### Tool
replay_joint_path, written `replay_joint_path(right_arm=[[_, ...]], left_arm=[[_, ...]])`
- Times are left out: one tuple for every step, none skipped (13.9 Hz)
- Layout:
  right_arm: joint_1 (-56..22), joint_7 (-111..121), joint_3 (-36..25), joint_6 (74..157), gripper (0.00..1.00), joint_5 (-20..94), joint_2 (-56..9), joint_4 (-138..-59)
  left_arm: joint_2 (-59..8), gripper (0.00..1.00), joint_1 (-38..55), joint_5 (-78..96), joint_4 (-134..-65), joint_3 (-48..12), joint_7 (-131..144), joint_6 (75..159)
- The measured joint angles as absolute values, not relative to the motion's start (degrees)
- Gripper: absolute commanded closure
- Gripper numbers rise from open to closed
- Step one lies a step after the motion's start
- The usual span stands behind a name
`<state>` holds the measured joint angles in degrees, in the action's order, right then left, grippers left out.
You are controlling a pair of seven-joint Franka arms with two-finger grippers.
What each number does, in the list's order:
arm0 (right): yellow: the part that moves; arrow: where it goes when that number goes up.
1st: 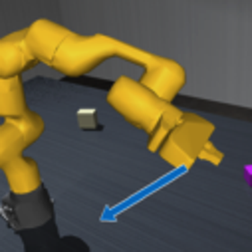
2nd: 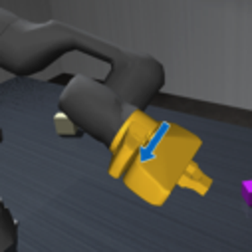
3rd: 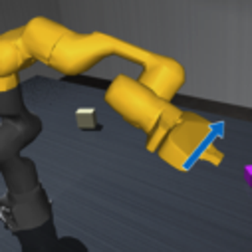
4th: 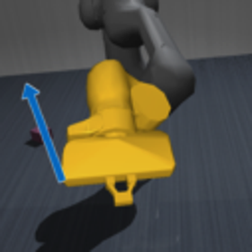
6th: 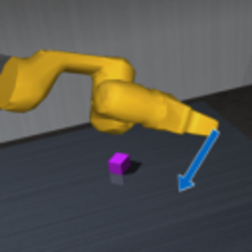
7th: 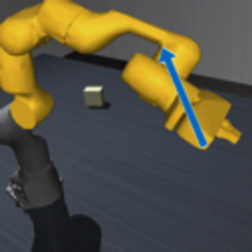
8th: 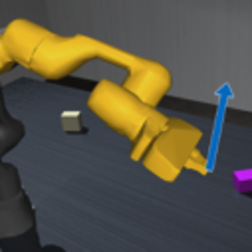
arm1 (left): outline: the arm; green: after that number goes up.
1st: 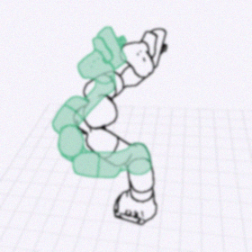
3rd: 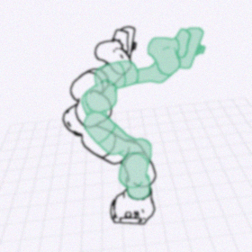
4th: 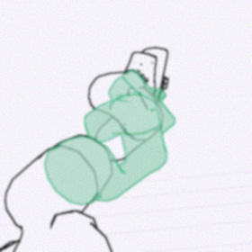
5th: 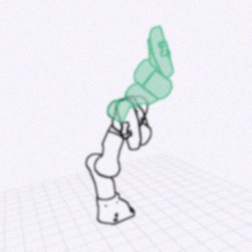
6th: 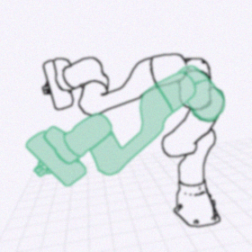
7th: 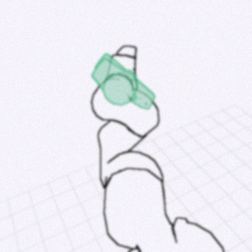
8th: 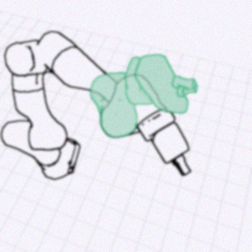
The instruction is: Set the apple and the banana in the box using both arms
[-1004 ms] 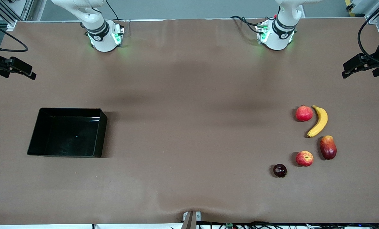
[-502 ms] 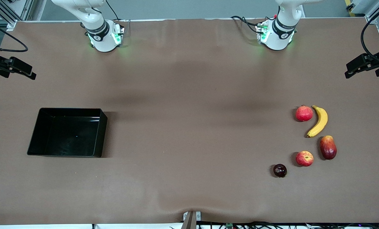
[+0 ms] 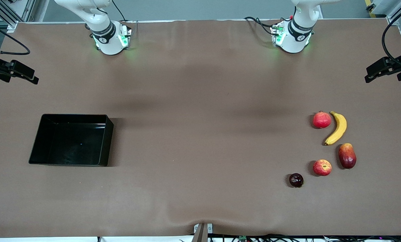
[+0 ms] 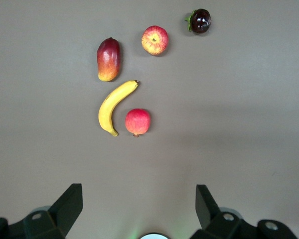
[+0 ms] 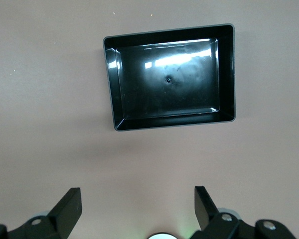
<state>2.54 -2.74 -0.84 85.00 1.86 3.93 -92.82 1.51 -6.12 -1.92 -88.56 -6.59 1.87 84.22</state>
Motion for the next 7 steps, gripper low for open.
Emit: replay_joint_path(right_arm=[[2.5,-2.7,-0.8,85.0,0.0,1.9,3.9,-92.8],[2.5,-2.7,-0.8,85.0,0.0,1.9,3.9,-92.8],[2.5,-2.7,-0.9,85.1,0.0,1.9,3.9,-92.8],[2.5,-2.7,-1.0,85.3,0.0,1.8,3.9,-92.8],[2.5,-2.7,-1.0,85.4,0.0,1.8,3.7,-92.8],[2.5,-2.7,-1.0,85.4,0.0,1.8,3.4,-92.8],[2.5,-2.7,-1.0,85.5,0.0,1.8,2.7,-92.9]], left_arm=[[1.2,0.0,-6.1,-1.9,-88.6,-6.6,1.9,84.2],[0.9,0.0,-6.1,-1.9,-88.6,-6.6,1.9,84.2],[0.7,0.0,-6.1,-1.9,-88.6,-6.6,1.9,84.2],[0.6,0.0,-6.0,-1.9,-88.6,-6.6,1.9,84.2],[0.6,0.0,-6.0,-1.9,-88.6,-6.6,1.9,84.2],[0.6,0.0,-6.0,-1.9,-88.5,-6.7,1.8,84.2],[0.6,0.0,-5.9,-1.9,-88.5,-6.8,1.8,84.2]])
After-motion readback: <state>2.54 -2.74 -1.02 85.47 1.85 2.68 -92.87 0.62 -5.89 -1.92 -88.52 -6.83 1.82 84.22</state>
